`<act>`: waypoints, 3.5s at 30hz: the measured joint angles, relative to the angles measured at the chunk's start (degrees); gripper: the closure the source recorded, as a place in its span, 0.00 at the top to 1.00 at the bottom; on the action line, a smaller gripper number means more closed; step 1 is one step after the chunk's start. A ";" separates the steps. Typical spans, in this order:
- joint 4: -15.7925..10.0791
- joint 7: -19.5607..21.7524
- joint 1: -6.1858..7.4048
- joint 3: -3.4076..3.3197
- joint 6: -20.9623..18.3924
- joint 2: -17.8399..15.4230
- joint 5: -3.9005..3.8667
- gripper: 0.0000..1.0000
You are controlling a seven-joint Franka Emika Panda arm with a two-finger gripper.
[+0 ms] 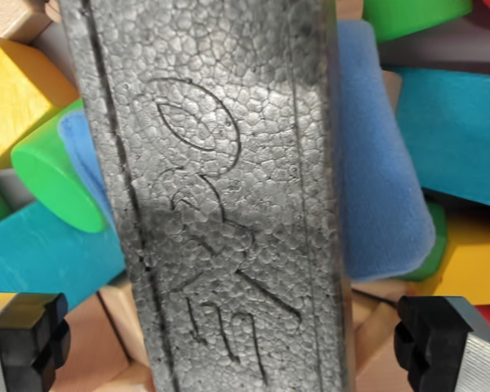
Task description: Pick an object from the bin
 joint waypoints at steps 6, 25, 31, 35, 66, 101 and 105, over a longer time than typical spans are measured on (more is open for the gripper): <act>0.00 0.00 0.00 0.00 0.37 0.29 0.00 0.00; 0.00 0.00 0.00 0.00 0.39 0.29 0.00 0.00; 0.00 0.00 0.00 0.00 0.39 0.29 0.00 0.00; 0.00 0.00 0.00 0.00 0.38 0.29 0.00 0.00; 0.10 0.00 0.00 0.00 -7.56 -7.76 0.00 0.00; 6.92 -0.07 0.00 0.00 -26.94 -20.49 0.10 0.00; 8.30 -0.07 0.00 0.00 -29.28 -21.48 0.11 0.00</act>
